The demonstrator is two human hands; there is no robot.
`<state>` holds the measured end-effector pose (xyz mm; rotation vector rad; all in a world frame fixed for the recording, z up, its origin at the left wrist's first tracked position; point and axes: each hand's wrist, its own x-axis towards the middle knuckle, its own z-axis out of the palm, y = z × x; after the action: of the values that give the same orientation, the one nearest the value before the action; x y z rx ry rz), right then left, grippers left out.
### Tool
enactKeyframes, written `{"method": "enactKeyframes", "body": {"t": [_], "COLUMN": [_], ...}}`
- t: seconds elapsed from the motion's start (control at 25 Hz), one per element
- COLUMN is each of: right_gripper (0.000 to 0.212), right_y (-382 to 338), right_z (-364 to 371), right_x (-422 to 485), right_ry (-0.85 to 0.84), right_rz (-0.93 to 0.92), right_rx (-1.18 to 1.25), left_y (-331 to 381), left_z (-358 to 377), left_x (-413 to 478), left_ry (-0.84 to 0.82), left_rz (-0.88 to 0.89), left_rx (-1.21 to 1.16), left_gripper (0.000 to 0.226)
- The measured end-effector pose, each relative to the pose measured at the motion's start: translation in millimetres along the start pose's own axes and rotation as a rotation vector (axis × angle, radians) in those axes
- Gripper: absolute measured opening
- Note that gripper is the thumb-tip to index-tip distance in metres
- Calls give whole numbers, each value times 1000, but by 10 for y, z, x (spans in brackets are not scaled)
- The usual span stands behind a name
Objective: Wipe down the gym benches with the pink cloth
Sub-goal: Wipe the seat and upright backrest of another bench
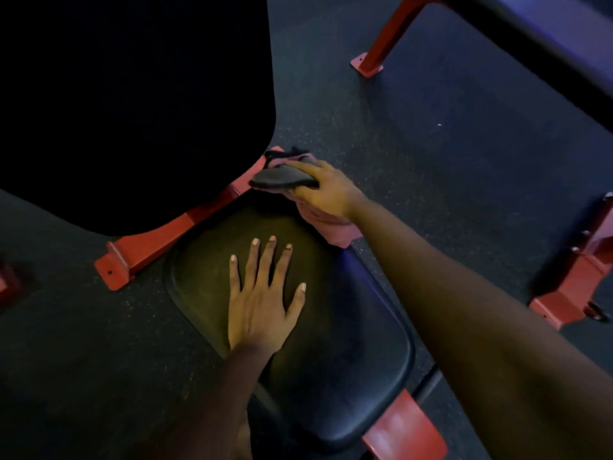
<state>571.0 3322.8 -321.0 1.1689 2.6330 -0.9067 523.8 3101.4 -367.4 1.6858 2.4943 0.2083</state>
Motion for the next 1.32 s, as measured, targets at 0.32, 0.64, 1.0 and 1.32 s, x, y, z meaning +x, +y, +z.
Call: {"method": "enactKeyframes", "body": {"t": [0.32, 0.64, 1.0, 1.32], "right_gripper": [64, 68, 71, 64], "right_y": [157, 405, 462, -378], "right_z": [189, 363, 794, 1543], "right_x": [-295, -1326, -2341, -2917], "right_ry": [32, 92, 371, 845], "right_rz": [168, 300, 812, 851], "right_rx": [184, 215, 491, 809], "left_y": [-5, 5, -56, -100], "left_z": [10, -4, -64, -5], "left_x": [20, 20, -44, -645], "left_ry": [-22, -13, -61, -49], "left_rz": [-9, -13, 63, 221], "left_rx": [23, 25, -52, -51], "left_gripper": [64, 66, 65, 55]}}
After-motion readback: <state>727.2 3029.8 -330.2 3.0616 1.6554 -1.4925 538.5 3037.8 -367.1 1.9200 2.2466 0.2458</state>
